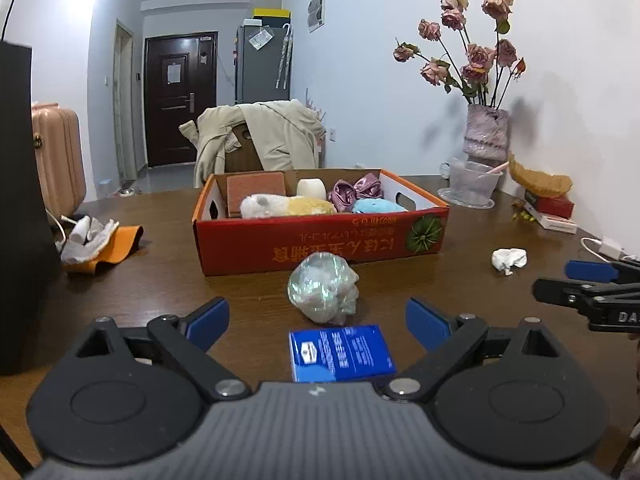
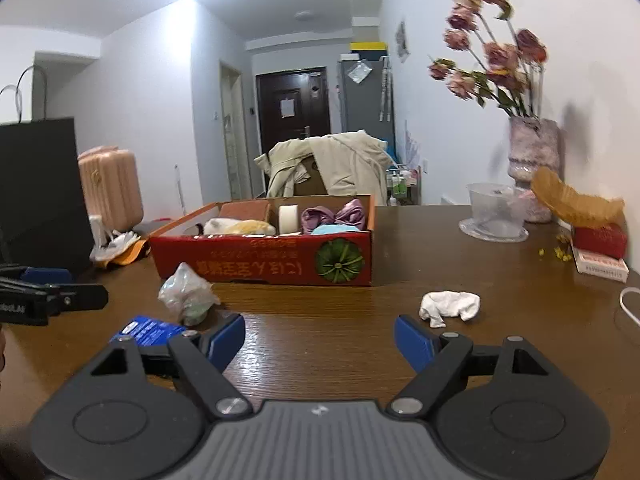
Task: Organize soft objects
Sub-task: 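Grasp the clear iridescent bag with the left tool while the right tool grasps the white tissue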
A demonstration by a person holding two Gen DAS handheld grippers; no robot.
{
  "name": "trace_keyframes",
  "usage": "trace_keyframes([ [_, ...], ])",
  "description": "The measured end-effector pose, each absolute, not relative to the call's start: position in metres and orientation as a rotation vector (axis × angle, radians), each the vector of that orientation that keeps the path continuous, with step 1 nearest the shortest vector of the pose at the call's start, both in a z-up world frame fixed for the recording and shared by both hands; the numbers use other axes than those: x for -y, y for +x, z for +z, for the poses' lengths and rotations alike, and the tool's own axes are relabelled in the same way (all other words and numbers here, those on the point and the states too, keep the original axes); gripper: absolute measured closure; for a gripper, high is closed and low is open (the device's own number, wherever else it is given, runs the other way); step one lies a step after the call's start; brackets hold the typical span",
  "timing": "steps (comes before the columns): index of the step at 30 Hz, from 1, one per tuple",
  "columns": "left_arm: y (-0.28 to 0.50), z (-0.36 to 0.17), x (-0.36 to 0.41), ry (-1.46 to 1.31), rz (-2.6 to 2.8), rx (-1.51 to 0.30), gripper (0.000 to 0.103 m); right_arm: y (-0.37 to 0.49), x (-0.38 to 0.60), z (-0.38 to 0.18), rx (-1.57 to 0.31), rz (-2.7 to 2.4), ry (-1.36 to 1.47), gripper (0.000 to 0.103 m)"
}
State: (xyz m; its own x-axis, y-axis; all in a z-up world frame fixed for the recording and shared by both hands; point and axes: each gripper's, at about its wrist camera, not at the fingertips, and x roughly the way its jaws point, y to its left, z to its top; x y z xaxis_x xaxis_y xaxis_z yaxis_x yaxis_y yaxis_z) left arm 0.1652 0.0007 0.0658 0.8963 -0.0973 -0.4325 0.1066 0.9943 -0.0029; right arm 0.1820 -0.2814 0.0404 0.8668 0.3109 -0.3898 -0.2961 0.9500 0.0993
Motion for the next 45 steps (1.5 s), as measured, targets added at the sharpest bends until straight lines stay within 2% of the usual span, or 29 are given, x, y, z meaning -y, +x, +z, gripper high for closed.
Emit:
trace_keyframes([
  [7, 0.202, 0.060, 0.021, 0.081, -0.078, -0.485, 0.006, 0.207, 0.307, 0.037, -0.440, 0.231, 0.065, 0.023],
  [16, 0.271, 0.042, 0.036, 0.117, -0.090, -0.575, 0.008, 0.290, 0.340, 0.031, -0.507, 0.109, 0.041, 0.023],
  [18, 0.281, 0.037, 0.035, 0.104, -0.098, -0.600, 0.013, 0.307, 0.343, 0.029, -0.523, 0.105, 0.043, 0.023],
  [21, 0.292, 0.029, 0.031, 0.073, -0.112, -0.645, 0.027, 0.332, 0.339, 0.022, -0.575, 0.109, 0.030, 0.023],
  [24, 0.301, 0.022, 0.028, 0.056, -0.108, -0.679, 0.044, 0.347, 0.329, 0.014, -0.606, 0.135, 0.002, 0.032],
  [25, 0.304, 0.020, 0.028, 0.061, -0.112, -0.684, 0.053, 0.351, 0.326, 0.011, -0.612, 0.137, -0.001, 0.036],
  [29, 0.303, 0.022, 0.029, 0.051, -0.149, -0.671, 0.060, 0.358, 0.325, 0.002, -0.650, 0.105, -0.012, 0.061],
  [31, 0.301, 0.025, 0.029, 0.036, -0.161, -0.662, 0.061, 0.356, 0.328, 0.002, -0.650, 0.102, 0.006, 0.067],
  [35, 0.289, 0.039, 0.029, 0.032, -0.173, -0.620, 0.060, 0.342, 0.328, 0.008, -0.630, 0.111, 0.027, 0.093],
  [45, 0.247, 0.064, 0.022, 0.019, -0.214, -0.561, 0.060, 0.274, 0.310, 0.030, -0.578, 0.185, 0.080, 0.093],
])
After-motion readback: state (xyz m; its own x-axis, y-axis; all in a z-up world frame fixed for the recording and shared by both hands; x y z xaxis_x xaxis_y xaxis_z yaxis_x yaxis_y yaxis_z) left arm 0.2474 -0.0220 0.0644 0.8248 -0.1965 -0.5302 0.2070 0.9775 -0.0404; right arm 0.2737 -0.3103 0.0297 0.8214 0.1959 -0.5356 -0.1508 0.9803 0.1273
